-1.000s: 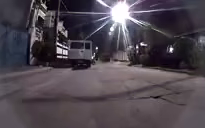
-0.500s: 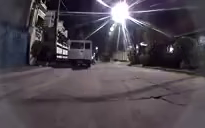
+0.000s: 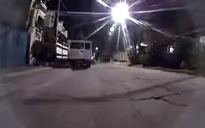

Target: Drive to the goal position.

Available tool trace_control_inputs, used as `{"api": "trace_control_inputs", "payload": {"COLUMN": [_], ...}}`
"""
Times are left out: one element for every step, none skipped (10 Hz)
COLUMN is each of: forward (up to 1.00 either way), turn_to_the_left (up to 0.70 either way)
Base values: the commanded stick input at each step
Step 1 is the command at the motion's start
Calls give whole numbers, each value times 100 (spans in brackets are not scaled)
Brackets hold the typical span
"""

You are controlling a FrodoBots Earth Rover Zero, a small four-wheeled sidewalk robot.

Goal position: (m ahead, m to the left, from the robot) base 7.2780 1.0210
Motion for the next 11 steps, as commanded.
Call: {"api": "trace_control_inputs", "payload": {"forward": [69,69,65,56,15,9,9,9,9,9,9], "turn_to_the_left": [4,4,5,8,3,2,2,2,2,2,2]}}
